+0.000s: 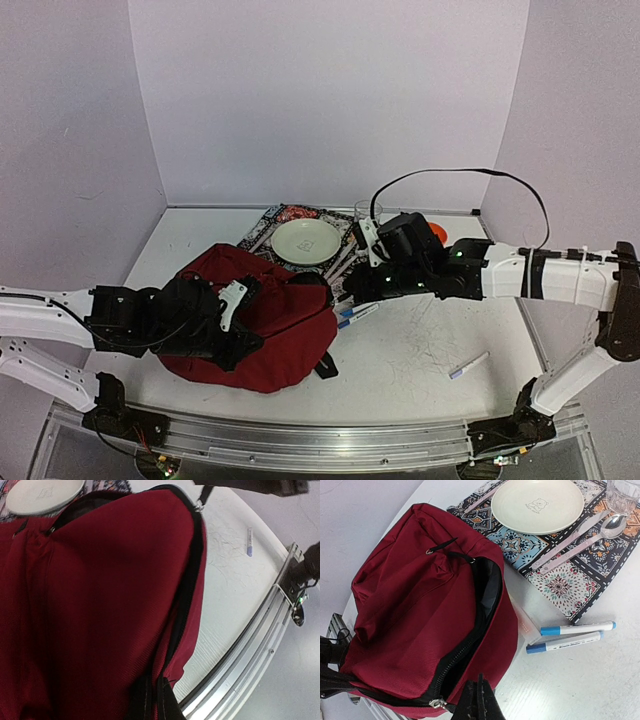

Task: Pack the student bag
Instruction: Zip the student bag into the largest pocket of the bag.

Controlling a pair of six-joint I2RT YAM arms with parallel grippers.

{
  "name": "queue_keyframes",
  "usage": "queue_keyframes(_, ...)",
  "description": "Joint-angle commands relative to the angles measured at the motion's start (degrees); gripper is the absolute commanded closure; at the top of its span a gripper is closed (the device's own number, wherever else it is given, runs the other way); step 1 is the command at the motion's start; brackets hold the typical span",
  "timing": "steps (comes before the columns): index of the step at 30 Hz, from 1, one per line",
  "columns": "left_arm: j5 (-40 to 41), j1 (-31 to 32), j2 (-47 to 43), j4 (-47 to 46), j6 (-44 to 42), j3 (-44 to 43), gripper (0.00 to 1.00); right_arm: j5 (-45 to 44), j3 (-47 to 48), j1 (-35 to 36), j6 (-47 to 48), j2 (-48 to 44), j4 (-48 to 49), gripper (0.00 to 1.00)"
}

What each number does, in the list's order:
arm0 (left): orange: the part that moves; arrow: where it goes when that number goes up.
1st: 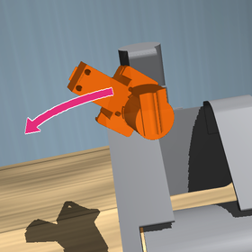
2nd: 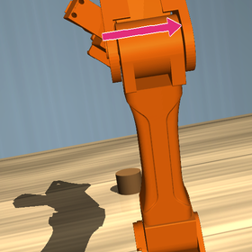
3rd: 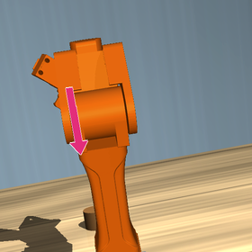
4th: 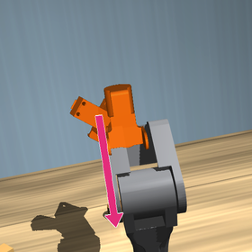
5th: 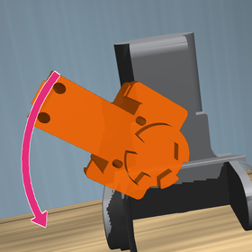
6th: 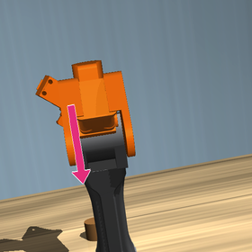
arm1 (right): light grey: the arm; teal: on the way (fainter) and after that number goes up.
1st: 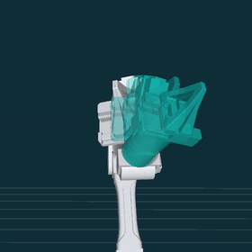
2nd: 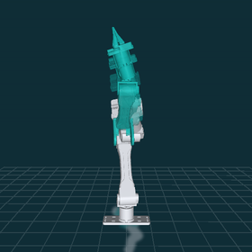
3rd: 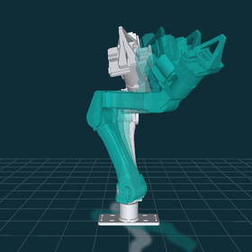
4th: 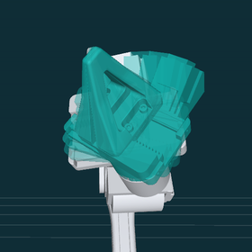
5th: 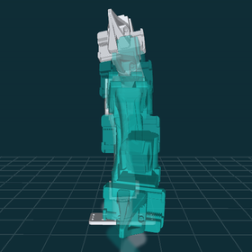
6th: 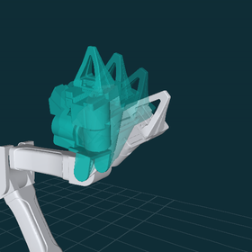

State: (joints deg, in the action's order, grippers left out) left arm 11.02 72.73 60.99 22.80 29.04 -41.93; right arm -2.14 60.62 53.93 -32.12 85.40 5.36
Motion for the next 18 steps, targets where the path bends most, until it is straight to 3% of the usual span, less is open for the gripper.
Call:
queue_keyframes(1,3.2,0.3,-2.3,27.0,19.1,-2.3,1.00,-6.7,4.1,-3.5,4.1,1.7,-0.7,1.00)
queue_keyframes(7,4.9,0.2,-12.8,40.4,35.0,-2.8,1.00,-4.4,8.7,-3.6,6.0,7.0,0.5,1.00)
queue_keyframes(12,7.3,0.3,-15.9,43.7,37.1,-3.7,0.99,-0.1,12.8,-3.7,7.2,11.9,2.0,1.00)
queue_keyframes(18,16.2,0.3,-8.6,41.5,30.0,-11.1,0.61,6.3,13.8,-3.3,6.7,13.4,4.3,1.00)
